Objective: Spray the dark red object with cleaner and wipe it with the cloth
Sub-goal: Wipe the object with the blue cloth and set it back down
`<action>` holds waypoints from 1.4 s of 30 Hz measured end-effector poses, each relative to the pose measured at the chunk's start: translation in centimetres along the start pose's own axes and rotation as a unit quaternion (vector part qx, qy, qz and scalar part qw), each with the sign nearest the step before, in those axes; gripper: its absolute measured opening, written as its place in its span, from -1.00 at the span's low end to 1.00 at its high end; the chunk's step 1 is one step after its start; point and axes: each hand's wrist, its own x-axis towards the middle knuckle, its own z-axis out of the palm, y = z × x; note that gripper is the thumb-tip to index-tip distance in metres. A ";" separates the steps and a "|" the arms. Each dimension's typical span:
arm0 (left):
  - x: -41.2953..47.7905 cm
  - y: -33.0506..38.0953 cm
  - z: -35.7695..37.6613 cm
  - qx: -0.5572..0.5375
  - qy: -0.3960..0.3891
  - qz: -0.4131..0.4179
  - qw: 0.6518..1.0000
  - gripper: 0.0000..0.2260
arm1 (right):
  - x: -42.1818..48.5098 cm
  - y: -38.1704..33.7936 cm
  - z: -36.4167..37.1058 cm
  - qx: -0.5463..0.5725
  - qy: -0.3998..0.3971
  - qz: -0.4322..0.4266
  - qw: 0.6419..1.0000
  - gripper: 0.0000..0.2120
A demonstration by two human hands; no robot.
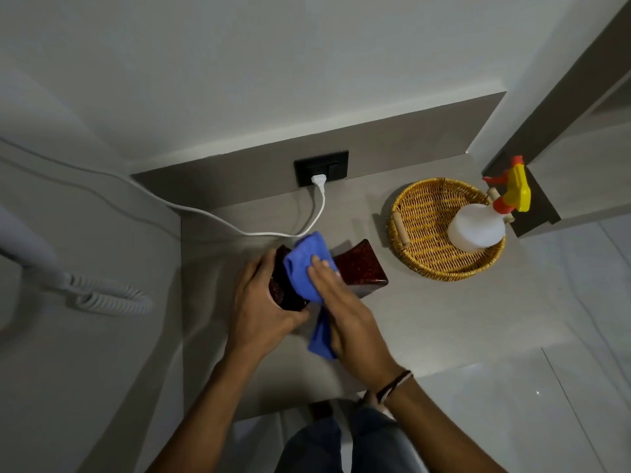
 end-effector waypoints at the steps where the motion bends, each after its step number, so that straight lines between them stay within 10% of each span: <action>1: -0.3 0.0 -0.2 0.023 0.014 0.006 1.000 -0.11 | -0.2 1.5 -0.9 -0.033 0.003 0.028 0.999 -0.17; 6: -0.3 0.4 -0.1 0.076 0.036 0.027 0.996 -0.06 | 1.0 1.8 -1.9 -0.032 0.029 0.149 0.988 -0.40; 12: -0.6 1.0 0.9 0.027 0.005 -0.077 0.997 -0.17 | 0.8 -1.1 1.8 0.005 0.003 -0.044 0.999 -0.41; 19: 0.4 1.4 -0.3 0.072 0.017 0.016 0.997 -0.12 | 0.4 7.3 -4.2 -0.083 0.072 0.183 0.977 -0.36; 24: 2.0 2.0 -1.2 -0.022 -0.003 -0.085 0.996 -0.38 | 1.0 7.4 -5.4 0.281 0.196 0.407 0.847 -0.65; 28: 2.2 3.3 -2.0 0.025 -0.050 -0.123 0.991 -0.04 | 2.0 6.2 -5.4 0.393 0.171 0.436 0.791 -0.68; 42: 0.4 2.2 -1.1 0.242 -0.070 0.184 0.950 0.20 | 5.5 7.2 -5.2 0.333 0.124 0.502 0.789 -0.69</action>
